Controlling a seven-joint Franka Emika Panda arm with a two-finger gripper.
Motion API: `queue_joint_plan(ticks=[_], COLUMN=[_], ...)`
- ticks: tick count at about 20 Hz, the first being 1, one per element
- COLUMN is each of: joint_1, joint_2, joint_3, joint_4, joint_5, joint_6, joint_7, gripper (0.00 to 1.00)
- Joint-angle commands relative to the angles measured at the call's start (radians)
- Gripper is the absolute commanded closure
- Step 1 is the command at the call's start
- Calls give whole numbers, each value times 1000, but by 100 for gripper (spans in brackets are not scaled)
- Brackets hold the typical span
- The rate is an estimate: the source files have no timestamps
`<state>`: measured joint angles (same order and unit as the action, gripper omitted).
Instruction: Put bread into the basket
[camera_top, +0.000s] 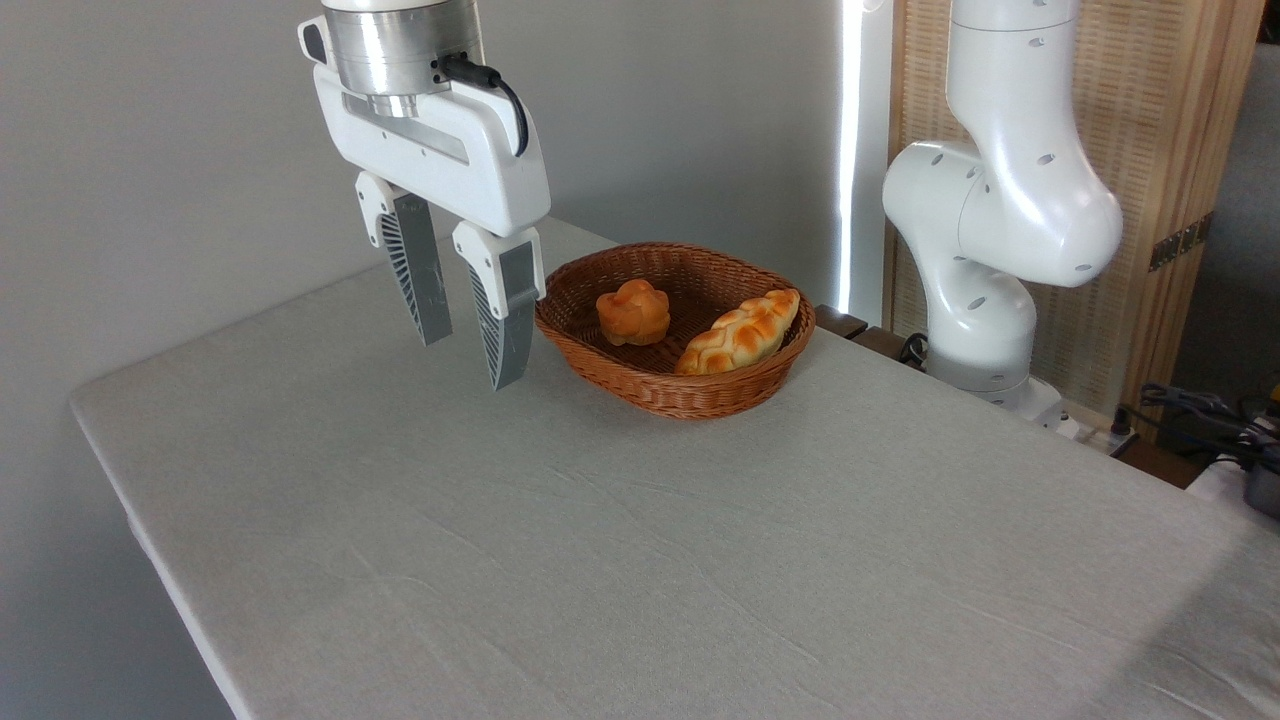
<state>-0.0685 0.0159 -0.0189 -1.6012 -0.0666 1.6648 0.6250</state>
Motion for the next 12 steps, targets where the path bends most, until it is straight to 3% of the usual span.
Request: queue_joint_plan(ticks=[1, 12], joint_1=[-7, -5], joint_2=[-2, -4], joint_3=[-4, 4], joint_4=[-5, -3], joint_5=[5, 5], joint_6=[-14, -20], joint_7=[21, 19], gripper=[0, 0])
